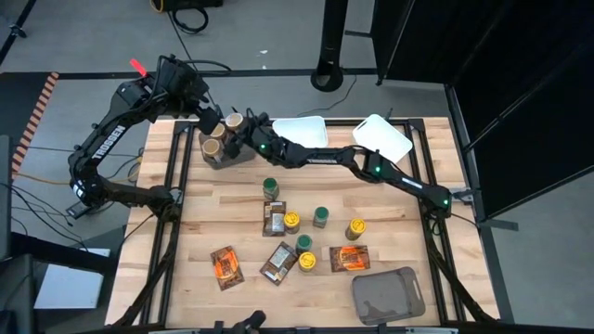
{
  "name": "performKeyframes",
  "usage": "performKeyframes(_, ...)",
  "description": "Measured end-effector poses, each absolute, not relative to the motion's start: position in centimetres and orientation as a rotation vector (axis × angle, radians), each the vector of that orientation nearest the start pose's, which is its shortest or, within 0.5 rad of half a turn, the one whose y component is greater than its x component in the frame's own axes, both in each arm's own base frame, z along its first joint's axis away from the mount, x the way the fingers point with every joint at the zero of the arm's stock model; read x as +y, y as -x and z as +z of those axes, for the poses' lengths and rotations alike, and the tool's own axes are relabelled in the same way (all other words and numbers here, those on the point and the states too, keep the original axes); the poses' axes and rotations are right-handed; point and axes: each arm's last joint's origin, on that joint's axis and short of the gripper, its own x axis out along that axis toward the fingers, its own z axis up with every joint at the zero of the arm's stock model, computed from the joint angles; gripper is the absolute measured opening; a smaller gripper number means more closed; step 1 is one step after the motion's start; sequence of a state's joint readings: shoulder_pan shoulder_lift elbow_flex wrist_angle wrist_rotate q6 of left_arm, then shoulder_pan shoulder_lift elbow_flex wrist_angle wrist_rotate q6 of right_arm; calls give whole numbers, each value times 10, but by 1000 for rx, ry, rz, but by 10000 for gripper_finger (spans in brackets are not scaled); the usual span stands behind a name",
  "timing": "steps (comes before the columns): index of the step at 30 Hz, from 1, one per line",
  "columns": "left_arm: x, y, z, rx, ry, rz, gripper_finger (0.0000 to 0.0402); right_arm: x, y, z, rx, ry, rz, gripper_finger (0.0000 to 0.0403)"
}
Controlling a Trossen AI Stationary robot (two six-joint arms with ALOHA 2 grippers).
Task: Sort spices by type
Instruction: Put the gold seasoning bottle into the top black bin
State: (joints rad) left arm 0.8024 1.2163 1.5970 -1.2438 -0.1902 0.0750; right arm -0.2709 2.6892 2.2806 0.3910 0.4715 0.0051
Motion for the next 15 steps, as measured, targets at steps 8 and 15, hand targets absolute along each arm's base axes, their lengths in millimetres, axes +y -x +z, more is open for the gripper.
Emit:
performKeyframes(8,146,-133,424,881,202,899,337,-163,-583,139,20,-1,-671,282)
performKeyframes(15,150,-137,404,946,222,889,337,-165,-582,131,71,-2,-682,282)
